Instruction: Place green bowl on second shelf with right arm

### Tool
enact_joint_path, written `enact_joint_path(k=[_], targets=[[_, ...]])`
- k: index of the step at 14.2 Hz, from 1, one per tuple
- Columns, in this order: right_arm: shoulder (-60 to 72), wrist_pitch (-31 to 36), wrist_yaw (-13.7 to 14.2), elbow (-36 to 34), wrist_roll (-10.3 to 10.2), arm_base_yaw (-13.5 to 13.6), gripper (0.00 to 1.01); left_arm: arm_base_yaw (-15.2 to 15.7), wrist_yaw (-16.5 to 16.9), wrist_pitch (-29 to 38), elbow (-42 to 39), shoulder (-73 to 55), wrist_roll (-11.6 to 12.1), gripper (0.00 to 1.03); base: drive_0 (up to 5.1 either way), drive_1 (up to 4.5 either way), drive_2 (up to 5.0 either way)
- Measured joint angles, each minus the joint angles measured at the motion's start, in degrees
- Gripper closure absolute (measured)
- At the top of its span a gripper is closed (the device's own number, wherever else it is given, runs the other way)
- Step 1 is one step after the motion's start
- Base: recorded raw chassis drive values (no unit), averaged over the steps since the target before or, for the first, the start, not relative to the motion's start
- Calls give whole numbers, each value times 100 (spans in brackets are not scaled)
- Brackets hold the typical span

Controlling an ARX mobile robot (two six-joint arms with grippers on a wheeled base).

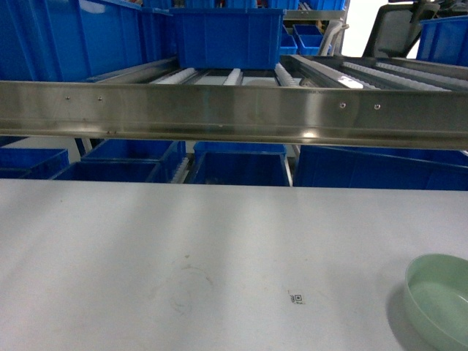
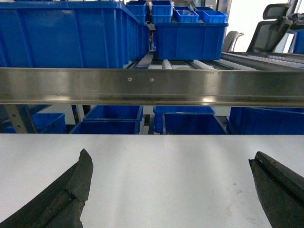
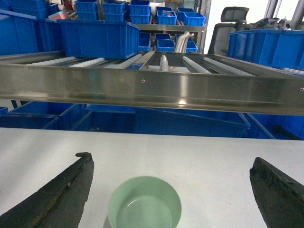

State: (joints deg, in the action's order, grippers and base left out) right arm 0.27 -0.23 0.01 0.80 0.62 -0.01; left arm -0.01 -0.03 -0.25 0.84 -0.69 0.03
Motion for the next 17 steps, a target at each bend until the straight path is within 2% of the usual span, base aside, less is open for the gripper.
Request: enact_joint_path(k=[10, 11, 13, 15, 17], targets=[[0, 0, 0, 0, 0, 0, 3, 0, 0, 0, 0, 0, 0, 5, 0, 0, 0], [74, 199, 188, -2, 11, 109, 3, 0, 0, 0, 0, 0, 0, 5, 0, 0, 0], [1156, 1410, 855, -9, 136, 960, 3, 0, 0, 4, 0, 0, 0, 5, 0, 0, 0], [2437, 2699, 1064, 2, 289, 970, 3, 0, 0, 0, 0, 0, 0, 5, 0, 0, 0], [3943, 3641, 866, 247, 369, 758, 3, 0, 0, 2, 0, 0, 0, 5, 0, 0, 0]])
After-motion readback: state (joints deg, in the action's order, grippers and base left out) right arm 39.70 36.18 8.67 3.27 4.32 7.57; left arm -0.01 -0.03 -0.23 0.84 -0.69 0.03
